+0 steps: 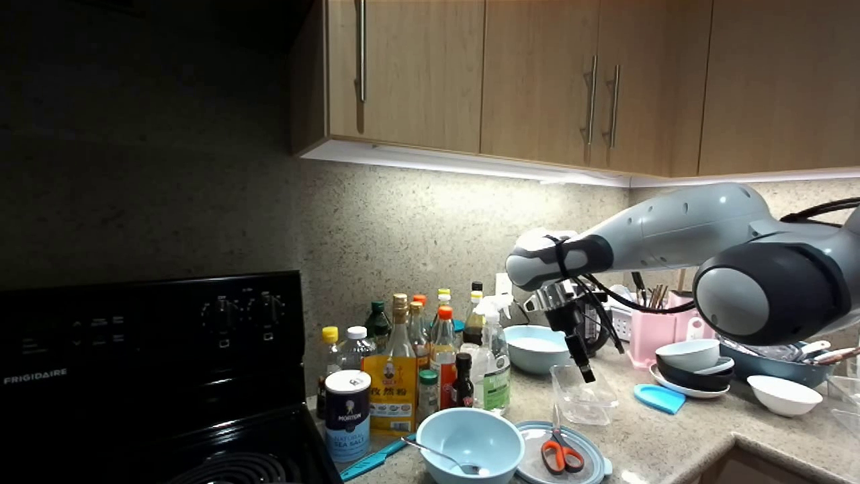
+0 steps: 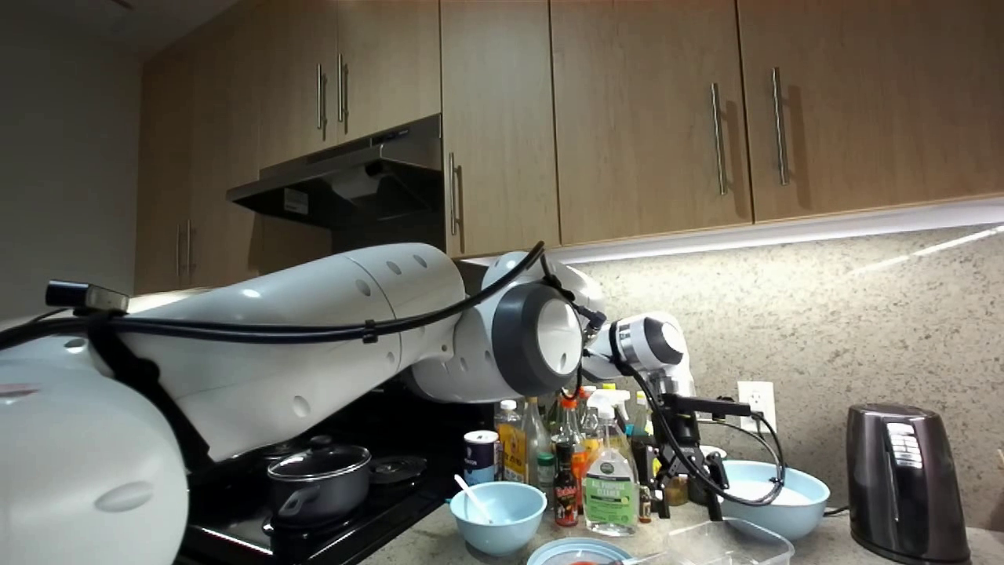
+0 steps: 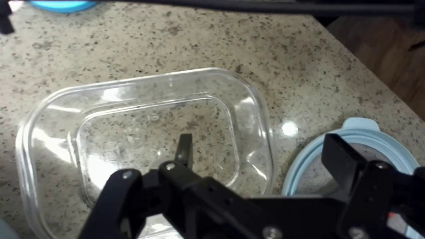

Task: Turn the transparent bowl to the left

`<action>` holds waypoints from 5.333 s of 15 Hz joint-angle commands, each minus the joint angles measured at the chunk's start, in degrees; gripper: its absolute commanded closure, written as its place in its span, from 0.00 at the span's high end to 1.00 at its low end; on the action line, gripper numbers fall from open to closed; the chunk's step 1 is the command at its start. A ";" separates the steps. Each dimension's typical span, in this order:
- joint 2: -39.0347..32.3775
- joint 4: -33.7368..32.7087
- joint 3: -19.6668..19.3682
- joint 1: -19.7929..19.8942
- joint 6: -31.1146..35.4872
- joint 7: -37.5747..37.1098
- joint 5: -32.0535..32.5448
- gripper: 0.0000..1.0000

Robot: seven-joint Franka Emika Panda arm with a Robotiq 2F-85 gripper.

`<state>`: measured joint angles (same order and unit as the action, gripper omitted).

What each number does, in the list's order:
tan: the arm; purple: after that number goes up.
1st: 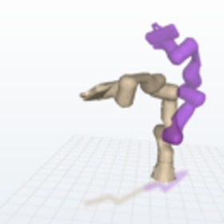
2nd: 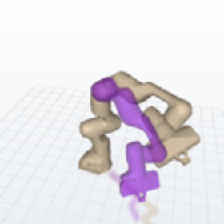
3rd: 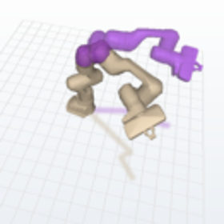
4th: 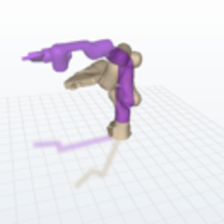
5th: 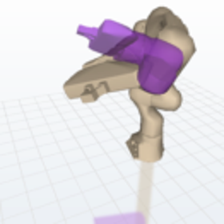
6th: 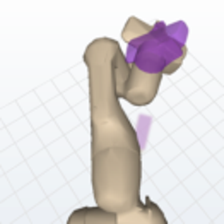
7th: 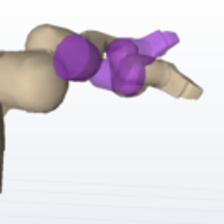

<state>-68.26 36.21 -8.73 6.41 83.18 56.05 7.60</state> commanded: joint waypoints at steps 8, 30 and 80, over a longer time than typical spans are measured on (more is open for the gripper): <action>-4.65 -0.10 -0.76 4.14 14.28 13.58 3.33 1.00; -2.83 -1.70 -3.57 4.35 5.52 10.45 1.35 1.00; -5.90 -5.01 -2.78 10.95 -0.65 -51.31 -18.80 1.00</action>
<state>-73.74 32.05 -11.96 16.37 81.53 8.13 -9.59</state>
